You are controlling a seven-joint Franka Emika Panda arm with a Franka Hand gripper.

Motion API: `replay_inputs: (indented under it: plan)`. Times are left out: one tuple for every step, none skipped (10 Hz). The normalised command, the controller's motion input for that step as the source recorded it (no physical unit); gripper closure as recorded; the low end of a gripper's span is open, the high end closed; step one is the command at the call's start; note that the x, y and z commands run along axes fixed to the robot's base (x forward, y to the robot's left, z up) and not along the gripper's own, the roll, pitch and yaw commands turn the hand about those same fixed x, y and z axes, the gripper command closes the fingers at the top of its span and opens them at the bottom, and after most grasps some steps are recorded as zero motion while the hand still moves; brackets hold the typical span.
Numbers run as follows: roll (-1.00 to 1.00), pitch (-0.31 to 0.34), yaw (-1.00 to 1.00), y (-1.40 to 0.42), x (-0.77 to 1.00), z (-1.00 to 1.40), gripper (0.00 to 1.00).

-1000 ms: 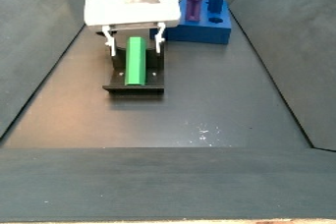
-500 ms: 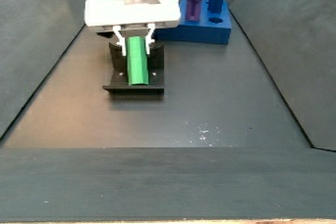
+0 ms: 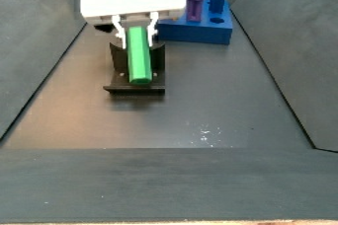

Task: Pick up the hexagon object. Move up. Place the hexagon object on the fixture. Regrasp the hexagon object. Move to above the board. Insert the hexagon object.
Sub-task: Move to above the board.

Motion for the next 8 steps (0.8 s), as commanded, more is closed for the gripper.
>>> replay_inputs:
  plan:
    - [-0.09,0.012,0.0,0.31,-0.15,1.0,1.0]
    - [-0.09,0.009,0.0,0.3,-0.14,1.0,1.0]
    - [-0.08,0.002,0.0,0.27,-0.14,1.0,1.0]
    - [-0.08,0.001,0.0,0.25,-0.14,1.0,1.0]
    - [-0.08,-0.002,0.0,0.22,-0.13,1.0,1.0]
    - [-0.08,0.0,0.0,0.19,-0.13,1.0,1.0]
    - [-0.07,0.003,-0.01,0.1,-0.08,0.78,1.0]
    - [-0.07,0.015,-0.01,0.06,-0.06,0.6,1.0]
